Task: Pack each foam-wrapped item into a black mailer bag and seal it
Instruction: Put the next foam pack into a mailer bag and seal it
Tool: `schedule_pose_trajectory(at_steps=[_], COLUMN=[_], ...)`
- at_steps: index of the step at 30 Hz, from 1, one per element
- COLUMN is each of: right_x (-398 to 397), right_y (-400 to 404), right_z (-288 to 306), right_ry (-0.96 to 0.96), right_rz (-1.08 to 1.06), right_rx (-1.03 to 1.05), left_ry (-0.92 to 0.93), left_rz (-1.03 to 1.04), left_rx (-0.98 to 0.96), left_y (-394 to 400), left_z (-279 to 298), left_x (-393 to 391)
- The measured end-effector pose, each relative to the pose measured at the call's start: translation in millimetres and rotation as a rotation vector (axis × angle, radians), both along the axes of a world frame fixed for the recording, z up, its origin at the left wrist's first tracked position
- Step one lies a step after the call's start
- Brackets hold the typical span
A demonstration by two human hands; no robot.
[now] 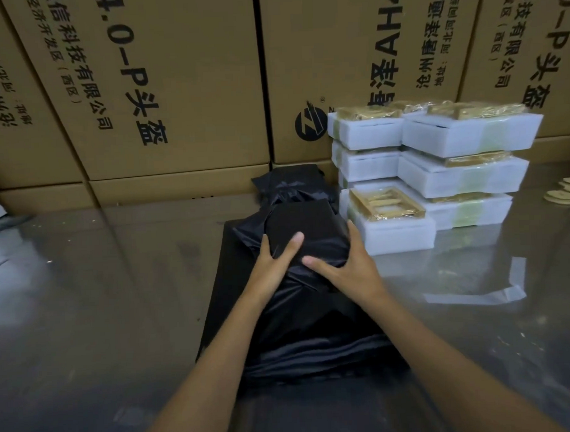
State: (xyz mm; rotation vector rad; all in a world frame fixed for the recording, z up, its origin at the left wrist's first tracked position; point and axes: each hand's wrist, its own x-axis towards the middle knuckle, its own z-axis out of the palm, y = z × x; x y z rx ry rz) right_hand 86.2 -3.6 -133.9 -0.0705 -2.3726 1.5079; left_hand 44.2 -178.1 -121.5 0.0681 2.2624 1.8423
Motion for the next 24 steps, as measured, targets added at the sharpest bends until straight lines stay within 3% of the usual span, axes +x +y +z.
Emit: schedule_pose_trajectory(at_steps=[5, 9, 15, 24], right_x=[0.4, 6.1, 20.9, 59.8], right_y=[10.9, 19.5, 17.0, 15.1], right_z=[-18.7, -26.4, -21.2, -21.5], right_ry=[-0.07, -0.134, -0.158, -0.069], right_rz=[-0.078, -0.109, -0.14, -0.046], right_rx=[0.073, 0.348, 0.478, 0.404], left_ry=[0.071, 0.313, 0.344, 0.373], left_rz=[-0.176, -0.252, -0.285, -0.3], left_rx=[-0.202, -0.684, -0.662, -0.605], left_y=[-19.4, -32.8, -35.9, -49.9], left_z=[-14.4, -34.1, -30.2, -22.8], left_x=[-18.3, -16.5, -6.2, 31.1])
